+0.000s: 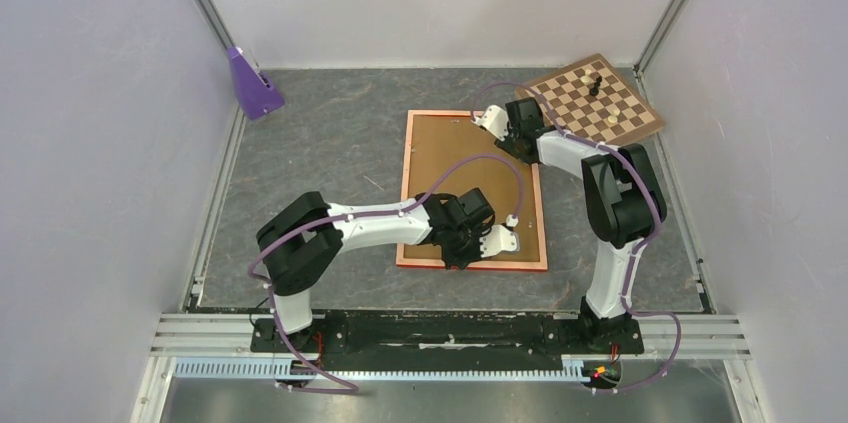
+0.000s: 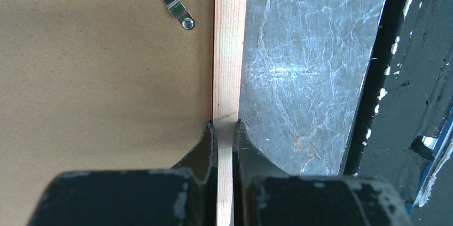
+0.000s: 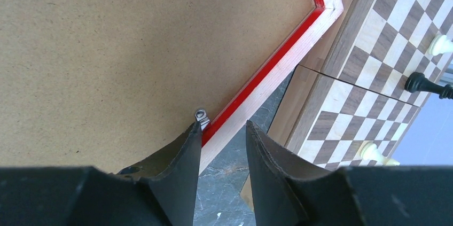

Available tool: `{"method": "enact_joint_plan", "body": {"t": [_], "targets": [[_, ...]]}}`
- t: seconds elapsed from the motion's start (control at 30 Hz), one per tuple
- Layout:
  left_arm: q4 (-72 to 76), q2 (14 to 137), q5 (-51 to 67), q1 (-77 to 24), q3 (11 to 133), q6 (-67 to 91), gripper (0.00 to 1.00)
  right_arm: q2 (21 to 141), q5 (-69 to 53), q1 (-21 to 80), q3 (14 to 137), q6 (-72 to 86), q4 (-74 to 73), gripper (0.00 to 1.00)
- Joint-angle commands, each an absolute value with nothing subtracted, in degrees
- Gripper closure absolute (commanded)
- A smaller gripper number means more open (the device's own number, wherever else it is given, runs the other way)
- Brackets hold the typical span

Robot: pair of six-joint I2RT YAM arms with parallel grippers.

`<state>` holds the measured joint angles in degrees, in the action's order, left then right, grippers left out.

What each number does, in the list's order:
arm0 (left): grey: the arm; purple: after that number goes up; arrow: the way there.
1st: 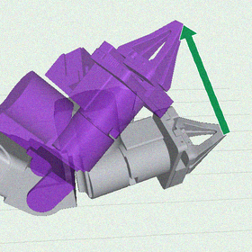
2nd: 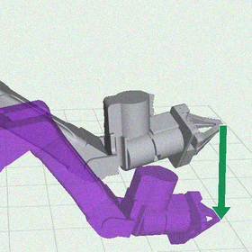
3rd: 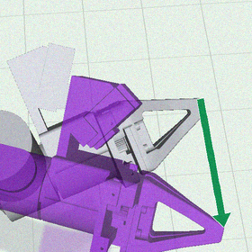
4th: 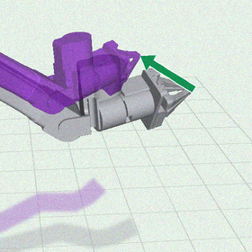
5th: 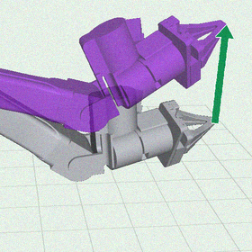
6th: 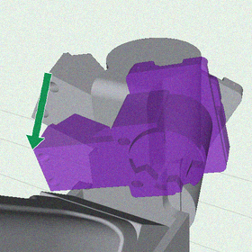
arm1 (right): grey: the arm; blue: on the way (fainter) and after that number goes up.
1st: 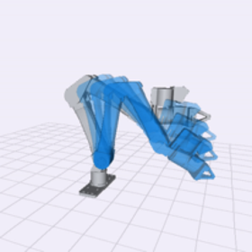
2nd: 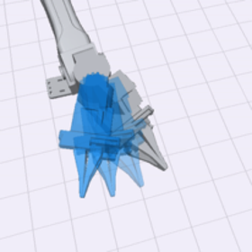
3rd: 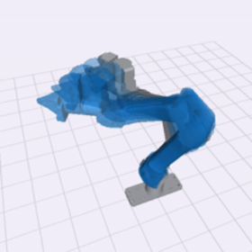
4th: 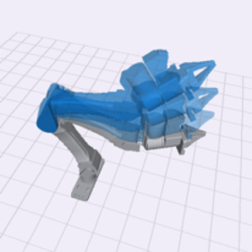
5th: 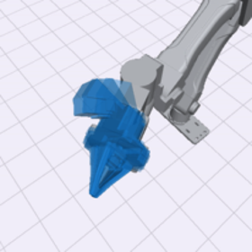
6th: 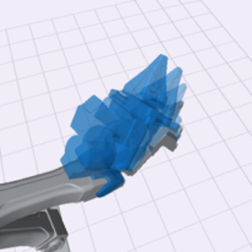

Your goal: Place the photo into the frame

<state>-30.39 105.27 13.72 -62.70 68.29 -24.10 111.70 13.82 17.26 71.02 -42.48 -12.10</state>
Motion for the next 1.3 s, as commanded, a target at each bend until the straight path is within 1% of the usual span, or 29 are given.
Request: {"method": "enact_joint_plan", "body": {"t": [0.0,0.37,0.67,0.73,0.87,0.97,1.13,1.27], "targets": [[-34.62,108.61,16.36,-63.72,63.94,-25.91,0.98,114.55,18.98,16.26,72.77,-45.74,-6.91,0.61],[-34.75,108.63,16.68,-64.40,62.32,-26.33,0.98,115.56,22.10,16.24,73.04,-50.14,-3.12,0.61],[-34.76,108.46,17.36,-64.51,62.14,-26.18,0.98,115.73,21.01,16.17,73.65,-51.97,-2.14,0.61],[-34.88,108.45,17.72,-64.51,62.14,-26.10,0.97,115.30,18.41,16.12,74.45,-50.72,-4.09,0.61],[-35.02,108.62,17.76,-64.51,62.30,-26.06,0.98,113.69,9.36,15.88,77.27,-44.90,-10.85,0.59],[-35.12,108.62,17.64,-64.51,62.38,-25.97,0.98,111.72,2.94,15.82,78.79,-40.11,-13.77,0.53],[-36.53,108.22,16.32,-64.52,63.26,-26.14,0.98,109.31,-4.09,15.40,81.93,-33.09,-15.99,0.45],[-38.32,107.55,14.34,-64.52,63.72,-26.78,0.98,108.40,-6.77,15.03,84.20,-29.45,-16.55,0.43]]}}
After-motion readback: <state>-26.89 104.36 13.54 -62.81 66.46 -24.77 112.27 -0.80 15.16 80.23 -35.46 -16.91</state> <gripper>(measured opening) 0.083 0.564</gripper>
